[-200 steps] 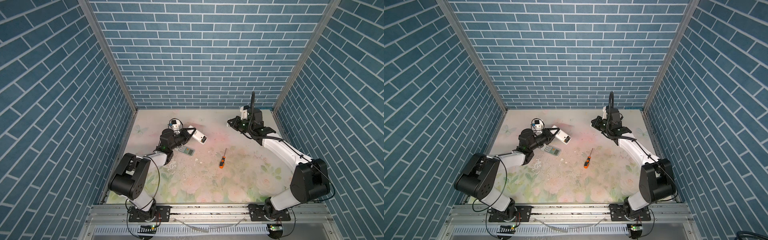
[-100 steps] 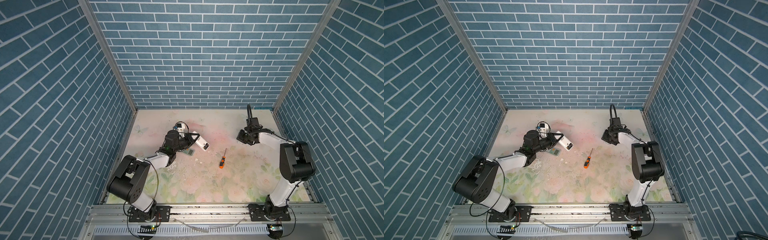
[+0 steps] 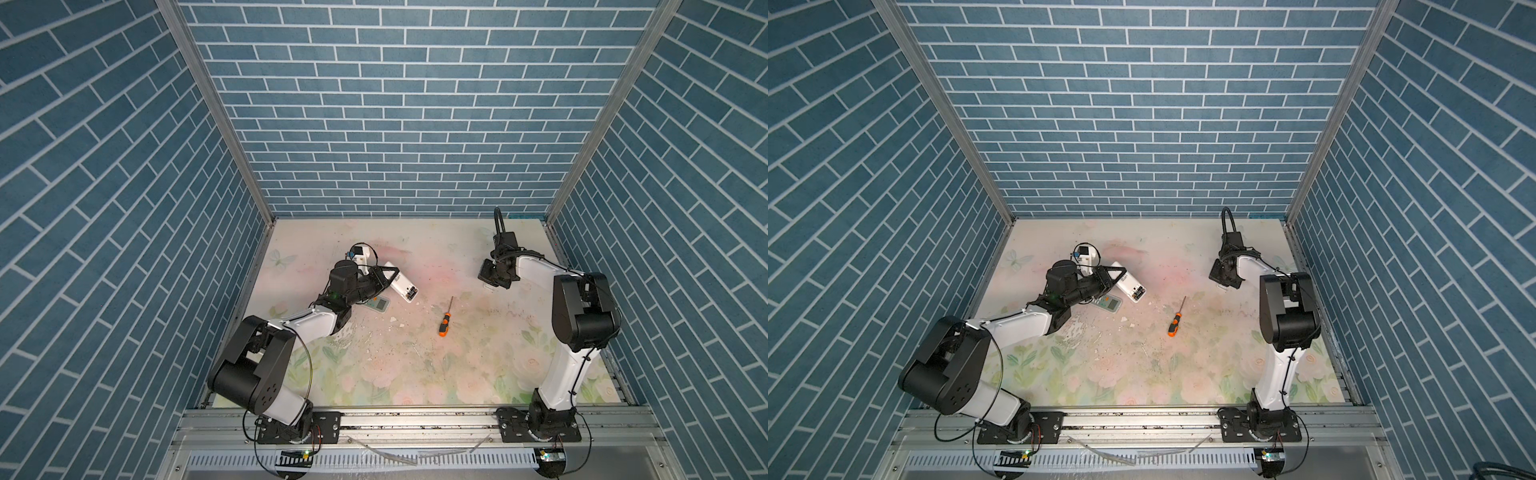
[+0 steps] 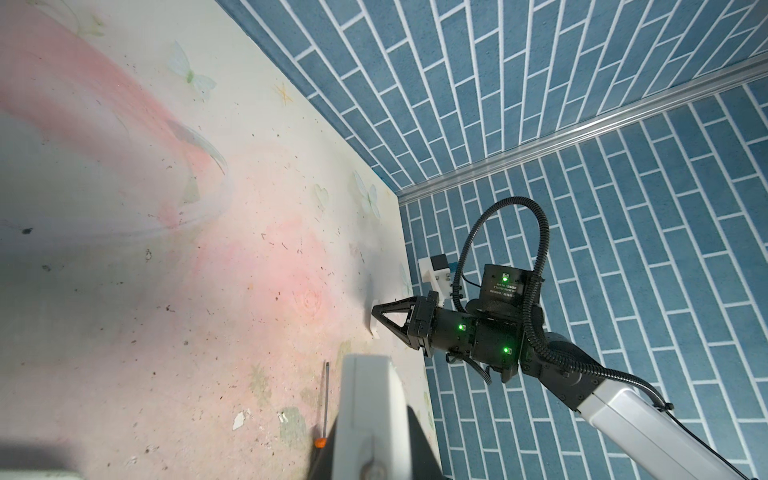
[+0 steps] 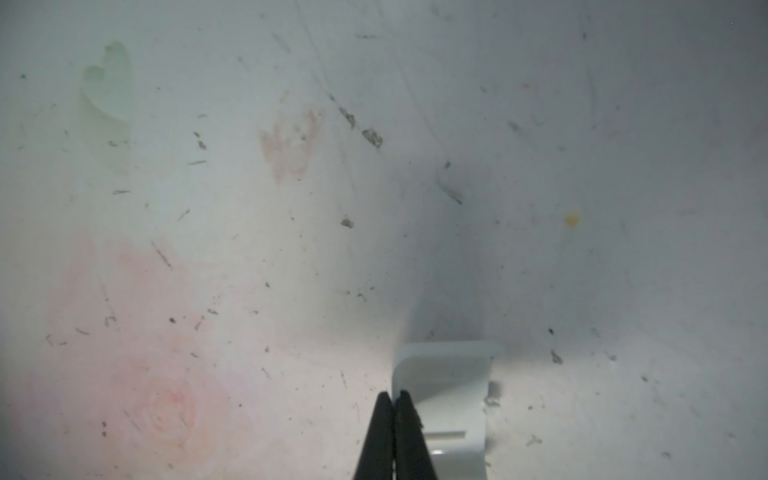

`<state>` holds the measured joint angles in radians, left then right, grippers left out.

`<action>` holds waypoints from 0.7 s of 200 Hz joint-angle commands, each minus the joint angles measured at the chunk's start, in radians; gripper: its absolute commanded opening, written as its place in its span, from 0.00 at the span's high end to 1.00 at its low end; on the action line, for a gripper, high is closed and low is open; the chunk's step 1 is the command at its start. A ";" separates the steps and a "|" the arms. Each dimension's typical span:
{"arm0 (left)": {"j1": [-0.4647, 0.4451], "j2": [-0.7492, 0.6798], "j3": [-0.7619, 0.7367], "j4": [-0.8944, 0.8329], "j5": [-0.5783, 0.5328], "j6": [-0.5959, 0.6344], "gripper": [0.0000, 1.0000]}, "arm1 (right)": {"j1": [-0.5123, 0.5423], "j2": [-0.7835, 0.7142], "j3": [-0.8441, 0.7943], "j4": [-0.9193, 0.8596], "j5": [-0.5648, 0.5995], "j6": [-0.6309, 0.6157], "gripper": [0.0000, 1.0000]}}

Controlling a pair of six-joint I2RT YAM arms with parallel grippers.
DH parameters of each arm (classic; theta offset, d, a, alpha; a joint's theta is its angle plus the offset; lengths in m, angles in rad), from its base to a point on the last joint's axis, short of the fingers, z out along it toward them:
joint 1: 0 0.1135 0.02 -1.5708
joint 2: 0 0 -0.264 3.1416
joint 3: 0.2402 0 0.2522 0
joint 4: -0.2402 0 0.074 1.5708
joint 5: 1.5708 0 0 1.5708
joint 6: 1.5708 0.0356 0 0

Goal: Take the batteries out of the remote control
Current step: 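Lower the remote with the right gripper while the left gripper lowers the cover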

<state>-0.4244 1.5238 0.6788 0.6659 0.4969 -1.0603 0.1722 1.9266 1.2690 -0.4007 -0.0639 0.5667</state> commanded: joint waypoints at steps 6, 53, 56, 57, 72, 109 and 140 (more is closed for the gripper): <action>-0.005 -0.018 0.004 0.010 0.001 0.021 1.00 | -0.012 0.022 0.053 -0.057 0.022 -0.036 1.00; -0.004 -0.024 -0.023 0.024 -0.007 0.020 1.00 | -0.014 0.027 0.085 -0.090 0.030 -0.046 0.86; -0.004 -0.024 -0.026 0.026 -0.008 0.018 1.00 | -0.013 0.026 0.087 -0.093 0.030 -0.048 0.85; -0.005 -0.024 -0.027 0.028 -0.009 0.018 1.00 | -0.014 0.025 0.088 -0.094 0.031 -0.049 0.85; -0.004 -0.026 -0.040 0.045 -0.012 0.013 1.00 | -0.014 0.017 0.096 -0.104 0.032 -0.053 0.80; -0.005 -0.041 -0.058 0.033 -0.027 0.016 1.00 | -0.009 -0.057 0.087 -0.116 0.016 -0.056 0.62; -0.004 -0.048 -0.079 0.019 -0.049 0.018 1.00 | 0.057 -0.182 0.052 -0.128 0.010 -0.120 0.55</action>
<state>-0.4244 1.5036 0.6216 0.6640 0.4717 -1.0576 0.1757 1.8816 1.3209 -0.4988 -0.0521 0.5140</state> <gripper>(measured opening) 0.198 0.434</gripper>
